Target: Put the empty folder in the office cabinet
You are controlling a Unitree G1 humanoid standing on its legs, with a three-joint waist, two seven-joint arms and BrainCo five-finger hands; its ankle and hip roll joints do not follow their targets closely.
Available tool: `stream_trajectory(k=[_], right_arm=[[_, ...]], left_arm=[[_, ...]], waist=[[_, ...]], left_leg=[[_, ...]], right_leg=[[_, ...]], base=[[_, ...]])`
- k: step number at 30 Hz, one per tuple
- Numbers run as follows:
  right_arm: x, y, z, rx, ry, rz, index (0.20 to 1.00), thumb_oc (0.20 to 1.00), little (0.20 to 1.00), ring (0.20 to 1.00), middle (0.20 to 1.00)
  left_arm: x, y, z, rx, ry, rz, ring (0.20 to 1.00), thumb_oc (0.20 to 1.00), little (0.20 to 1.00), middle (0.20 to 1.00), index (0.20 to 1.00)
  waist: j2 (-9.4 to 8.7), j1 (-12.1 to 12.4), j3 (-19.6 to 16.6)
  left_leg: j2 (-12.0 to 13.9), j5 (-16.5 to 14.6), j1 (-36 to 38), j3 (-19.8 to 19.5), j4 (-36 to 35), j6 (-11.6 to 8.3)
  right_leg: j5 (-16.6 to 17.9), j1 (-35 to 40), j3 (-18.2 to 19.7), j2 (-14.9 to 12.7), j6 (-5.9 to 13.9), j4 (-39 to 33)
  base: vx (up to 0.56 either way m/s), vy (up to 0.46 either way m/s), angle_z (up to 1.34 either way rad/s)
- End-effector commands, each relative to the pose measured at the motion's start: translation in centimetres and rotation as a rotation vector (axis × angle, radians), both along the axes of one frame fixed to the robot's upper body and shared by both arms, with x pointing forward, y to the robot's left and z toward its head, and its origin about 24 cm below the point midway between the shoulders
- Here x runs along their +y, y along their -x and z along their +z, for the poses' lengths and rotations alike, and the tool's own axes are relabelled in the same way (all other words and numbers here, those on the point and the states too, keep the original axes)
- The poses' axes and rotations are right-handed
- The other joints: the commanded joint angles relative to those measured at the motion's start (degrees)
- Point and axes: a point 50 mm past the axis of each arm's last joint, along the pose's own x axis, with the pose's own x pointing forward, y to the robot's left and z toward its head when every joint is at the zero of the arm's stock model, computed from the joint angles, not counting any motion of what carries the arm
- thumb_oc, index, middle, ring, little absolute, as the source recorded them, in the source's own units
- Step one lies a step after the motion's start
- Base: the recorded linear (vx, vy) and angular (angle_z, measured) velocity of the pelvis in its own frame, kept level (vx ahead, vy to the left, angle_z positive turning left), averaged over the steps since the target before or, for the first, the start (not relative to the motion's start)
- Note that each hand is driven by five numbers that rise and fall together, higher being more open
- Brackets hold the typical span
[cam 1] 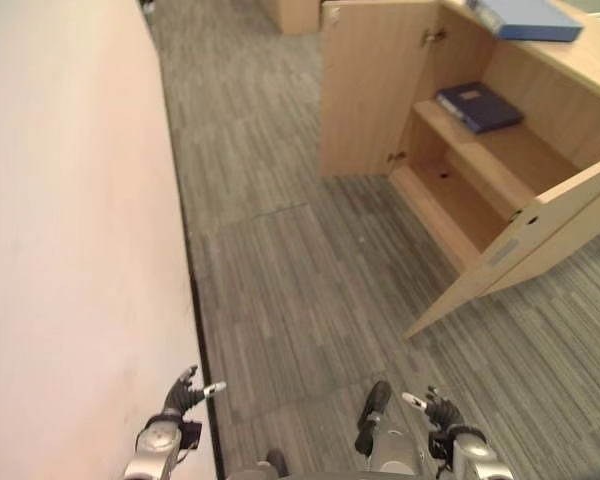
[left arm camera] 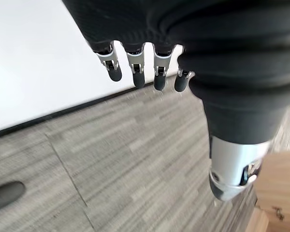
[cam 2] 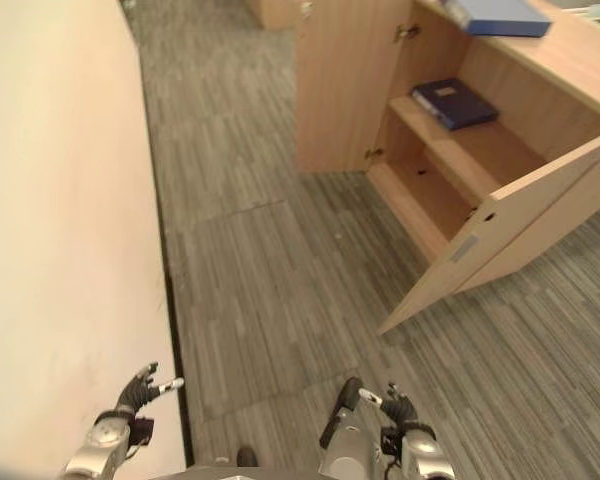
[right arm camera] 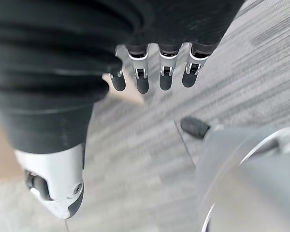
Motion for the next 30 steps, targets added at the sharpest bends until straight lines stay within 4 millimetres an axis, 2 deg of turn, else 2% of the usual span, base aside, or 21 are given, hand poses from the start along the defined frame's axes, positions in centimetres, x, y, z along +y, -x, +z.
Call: stream_trajectory(k=[1,3,4,6,8,10,11,12,13,14,15,17,18,20,22,23,24,26,27,28,30], right_arm=[[-2.2,-1.5,1.4,-0.084,0.026,-0.079,1.0,1.0,1.0,1.0,1.0],[-2.6,-1.0,1.3,-0.08,0.027,-0.108,1.0,1.0,1.0,1.0,1.0],[-2.7,-0.8,1.2,-0.064,0.023,-0.121,1.0,1.0,1.0,1.0,1.0],[-2.7,-0.7,1.2,-0.062,0.021,-0.128,1.0,1.0,1.0,1.0,1.0],[-2.6,-0.8,1.2,-0.069,0.015,-0.122,1.0,1.0,1.0,1.0,1.0],[-2.8,-1.1,1.5,-0.079,0.022,-0.105,1.0,1.0,1.0,1.0,1.0],[-2.8,-1.1,1.5,-0.079,0.022,-0.105,1.0,1.0,1.0,1.0,1.0],[-3.0,-1.3,1.6,-0.087,0.029,-0.104,1.0,1.0,1.0,1.0,1.0],[-3.0,-1.3,1.6,-0.087,0.029,-0.105,1.0,1.0,1.0,1.0,1.0],[-3.1,-1.3,1.6,-0.086,0.033,-0.104,1.0,1.0,1.0,1.0,1.0],[-3.2,-1.2,1.6,-0.086,0.034,-0.121,1.0,1.0,1.0,1.0,1.0],[-3.4,-0.9,1.6,-0.088,0.032,-0.139,1.0,1.0,1.0,1.0,1.0],[-3.4,-0.9,1.6,-0.087,0.032,-0.139,1.0,1.0,1.0,1.0,1.0],[-3.7,0.1,1.3,-0.059,0.033,-0.158,1.0,1.0,1.0,1.0,1.0],[-3.7,0.4,1.1,-0.048,0.033,-0.165,1.0,1.0,1.0,1.0,1.0],[-4.0,0.7,0.9,-0.023,0.037,-0.181,1.0,1.0,1.0,1.0,1.0],[-4.0,0.8,0.8,-0.011,0.033,-0.183,1.0,1.0,1.0,1.0,1.0],[-4.1,1.1,0.6,0.004,0.035,-0.191,1.0,1.0,1.0,1.0,1.0],[-4.1,1.1,0.6,0.005,0.035,-0.192,1.0,1.0,1.0,1.0,1.0],[-4.0,1.7,0.4,0.022,0.028,-0.205,1.0,1.0,1.0,1.0,1.0],[-3.7,2.3,0.0,0.045,0.014,-0.213,1.0,1.0,1.0,1.0,1.0]], left_arm=[[-0.7,-4.1,2.6,-0.171,0.022,-0.043,1.0,1.0,1.0,1.0,1.0],[-1.3,-4.4,2.6,-0.179,0.048,-0.04,1.0,1.0,1.0,1.0,1.0],[-1.6,-4.5,2.5,-0.176,0.049,-0.041,1.0,1.0,1.0,1.0,1.0],[-1.8,-4.7,2.5,-0.174,0.049,-0.047,1.0,1.0,1.0,1.0,1.0],[-2.1,-4.8,2.5,-0.18,0.056,-0.05,1.0,1.0,1.0,1.0,1.0],[-2.5,-4.5,2.3,-0.174,0.062,-0.057,1.0,1.0,1.0,1.0,1.0],[-2.5,-4.5,2.3,-0.175,0.062,-0.057,1.0,1.0,1.0,1.0,1.0],[-2.6,-4.6,2.2,-0.173,0.061,-0.05,1.0,1.0,1.0,1.0,1.0],[-2.6,-4.6,2.2,-0.174,0.061,-0.051,1.0,1.0,1.0,1.0,1.0],[-2.6,-4.6,2.2,-0.173,0.062,-0.043,1.0,1.0,1.0,1.0,1.0],[-2.8,-4.5,2.0,-0.174,0.069,-0.031,1.0,1.0,1.0,1.0,1.0],[-2.6,-4.3,1.9,-0.175,0.064,-0.018,1.0,1.0,1.0,1.0,1.0],[-2.6,-4.3,1.9,-0.174,0.064,-0.018,1.0,1.0,1.0,1.0,1.0],[-2.1,-3.8,1.8,-0.171,0.056,0.004,1.0,1.0,1.0,1.0,1.0],[-2.0,-3.8,1.8,-0.171,0.055,0.01,1.0,1.0,1.0,1.0,1.0],[-1.7,-3.9,1.8,-0.176,0.048,0.02,1.0,1.0,1.0,1.0,1.0],[-1.7,-3.9,1.8,-0.177,0.049,0.021,1.0,1.0,1.0,1.0,1.0],[-1.7,-3.9,1.8,-0.17,0.042,0.008,1.0,1.0,1.0,1.0,1.0],[-1.7,-3.9,1.8,-0.17,0.042,0.008,1.0,1.0,1.0,1.0,1.0],[-1.6,-4.0,1.8,-0.17,0.034,0.003,1.0,1.0,1.0,1.0,1.0],[-1.3,-4.2,2.0,-0.173,0.016,-0.016,1.0,1.0,1.0,1.0,1.0]], waist=[[1.01,-0.6,2.1],[0.92,-1.6,2.8],[0.12,-2.0,3.7],[-0.01,-2.1,4.1],[-0.46,-1.7,4.0],[0.25,-1.0,3.9],[0.18,-1.0,3.8],[1.14,-0.3,4.0],[1.17,-0.2,3.9],[1.67,0.2,4.0],[2.29,0.5,4.0],[2.36,0.6,3.9],[2.24,0.7,4.0],[1.98,0.6,3.4],[1.93,0.5,3.3],[2.01,0.4,2.7],[2.06,0.2,2.4],[2.0,-0.8,1.5],[1.85,-0.6,1.6],[1.77,-1.2,1.0],[0.44,-1.3,0.2]], left_leg=[[4.4,0.2,-4.8,-1.4,10.9,-1.8],[7.2,4.0,-9.1,-1.7,23.0,-3.33],[9.1,7.2,-12.1,-1.8,32.4,-4.19],[10.0,7.6,-13.0,-1.3,33.5,-3.98],[9.6,7.4,-16.1,-1.4,31.1,-3.17],[11.1,8.0,-16.7,-3.4,20.7,-3.3],[11.0,8.3,-16.6,-3.3,20.3,-3.25],[11.9,10.8,-16.6,-7.4,11.0,-4.23],[11.9,11.1,-16.6,-7.3,10.7,-4.22],[12.2,12.8,-16.8,-10.9,7.5,-4.71],[13.0,15.2,-18.2,-16.8,4.0,-5.76],[13.8,16.5,-18.9,-21.0,2.0,-6.63],[13.7,16.4,-18.7,-20.8,1.9,-6.63],[15.5,17.3,-19.9,-26.4,0.5,-7.91],[15.9,17.6,-20.0,-27.7,0.4,-8.09],[16.4,17.5,-19.7,-30.4,0.8,-8.6],[16.1,16.7,-19.3,-31.2,1.4,-8.89],[16.4,14.7,-18.7,-28.6,2.8,-9.23],[16.3,14.6,-18.5,-28.3,2.9,-9.17],[16.5,13.5,-18.0,-26.4,3.1,-9.36],[15.0,10.5,-16.2,-22.3,3.2,-8.97]], right_leg=[[-4.1,7.4,4.2,0.7,0.43,-2.7],[-6.0,9.6,4.9,2.6,-2.06,-3.9],[-7.8,12.1,5.7,3.8,-3.96,-4.7],[-8.5,13.1,6.6,4.3,-4.3,-5.1],[-9.3,15.4,9.3,4.6,-3.86,-6.4],[-10.7,17.8,13.3,4.9,-2.24,-6.7],[-10.6,17.7,13.4,4.9,-2.25,-6.8],[-12.3,19.2,16.3,5.2,-1.33,-6.2],[-12.1,19.1,16.3,5.2,-1.36,-6.2],[-13.0,19.8,18.2,5.6,-1.06,-5.8],[-14.4,20.4,21.9,5.8,-0.53,-4.5],[-15.5,20.6,25.8,5.6,-0.02,-3.4],[-15.8,20.6,25.9,5.5,-0.02,-3.1],[-17.5,20.4,32.2,4.6,1.07,-1.6],[-18.1,20.1,34.0,4.1,1.38,-0.9],[-18.6,19.5,37.5,3.3,2.44,-0.1],[-18.6,19.3,39.1,2.8,2.94,-0.1],[-17.5,19.3,40.1,0.2,4.59,-0.8],[-17.5,19.3,40.3,-0.1,4.66,-0.9],[-16.3,19.5,40.5,-1.8,5.85,-1.7],[-12.3,19.1,40.9,-5.6,7.86,-4.0]], base=[[0.19,-0.196,-0.01],[0.27,-0.267,-0.47],[0.27,-0.218,-0.67],[0.25,-0.084,-0.82],[0.34,0.077,-0.71],[0.41,0.212,-1.08],[0.52,0.319,-1.11],[0.29,0.187,-1.04],[0.45,0.268,-0.67],[0.38,0.237,-1.52],[0.51,0.318,-1.47],[0.36,0.253,-1.38],[0.23,0.185,-1.06],[0.32,0.324,-1.31],[0.27,0.363,-1.04],[0.31,0.522,-0.84],[0.3,0.587,-0.7],[0.13,0.406,-0.62],[0.08,0.361,-0.53],[0.09,0.375,-0.52],[0.12,0.57,-0.56]])
